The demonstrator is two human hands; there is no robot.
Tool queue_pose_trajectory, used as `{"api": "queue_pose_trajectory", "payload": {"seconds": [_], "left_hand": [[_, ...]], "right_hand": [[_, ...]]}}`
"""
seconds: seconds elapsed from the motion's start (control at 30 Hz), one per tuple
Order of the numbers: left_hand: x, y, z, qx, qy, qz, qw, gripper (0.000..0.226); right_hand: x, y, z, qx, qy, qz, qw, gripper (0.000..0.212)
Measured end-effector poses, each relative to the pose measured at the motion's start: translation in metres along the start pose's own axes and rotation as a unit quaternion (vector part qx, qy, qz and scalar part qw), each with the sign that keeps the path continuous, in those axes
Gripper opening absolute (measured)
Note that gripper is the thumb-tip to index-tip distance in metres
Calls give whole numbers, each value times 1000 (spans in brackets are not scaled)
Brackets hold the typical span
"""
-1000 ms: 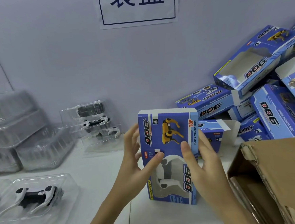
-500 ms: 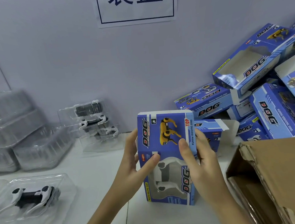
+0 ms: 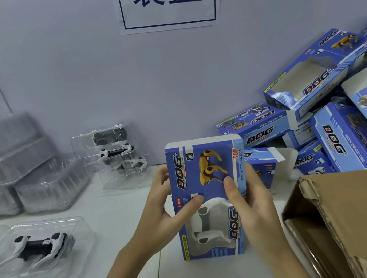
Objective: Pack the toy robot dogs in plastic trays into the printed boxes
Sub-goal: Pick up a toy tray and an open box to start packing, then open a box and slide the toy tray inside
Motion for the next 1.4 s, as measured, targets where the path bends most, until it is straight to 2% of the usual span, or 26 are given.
{"api": "queue_pose_trajectory", "payload": {"seconds": [0.13, 0.23, 0.4, 0.57, 0.7, 0.77, 0.83, 0.9, 0.97, 1.0, 1.1, 1.17, 1.23, 1.33, 1.4], "left_hand": [[1, -4, 0, 16, 5, 14, 1000, 51], [2, -3, -2, 24, 8, 13, 1000, 54], [6, 0, 2, 29, 40, 33, 998, 52], [8, 8, 4, -26, 52, -17, 998, 53], [4, 7, 2, -37, 66, -51, 996, 54], [3, 11, 2, -52, 68, -79, 993, 57], [-1, 3, 1, -2, 1, 3, 1000, 50], [0, -10, -5, 73, -88, 133, 984, 42], [3, -18, -12, 103, -151, 215, 959, 45], [4, -21, -16, 116, -161, 225, 954, 48], [-2, -27, -22, 143, -161, 153, 964, 55], [-7, -25, -20, 134, -171, 66, 974, 46], [-13, -27, -19, 141, -204, 42, 968, 36], [-39, -25, -16, 140, -275, 71, 949, 66], [-51, -12, -8, 89, -259, 75, 959, 80]], "right_hand": [[-4, 0, 1, -6, -19, -36, 999, 46], [-8, 1, 6, -13, -18, -55, 998, 34], [-4, -4, 3, 18, -18, 7, 1000, 25], [-4, -7, 0, 48, -35, 47, 997, 31], [-7, -13, 1, 71, -62, 90, 991, 38], [-8, -11, -1, 53, -86, 82, 992, 47], [-15, 0, -7, -2, -136, -3, 991, 57], [-17, 19, -14, -85, -158, -141, 974, 60], [-3, 32, -19, -157, -116, -233, 953, 46], [4, 31, -20, -160, -91, -241, 953, 43], [21, 12, -22, -80, -33, -160, 983, 58], [26, 2, -23, -25, -19, -106, 994, 80], [24, -3, -20, 2, -22, -83, 996, 95], [21, -9, -16, 29, 1, -49, 998, 100], [22, -11, -15, 37, 39, -33, 998, 95]]}}
Point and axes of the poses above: each hand's wrist, its own z-axis towards the middle knuckle, its own x-axis out of the palm, y = z × x, the point moved 10 cm from there along z, towards the middle knuckle, and after that the axes turned 7 degrees about -x, right-handed, at the moved point
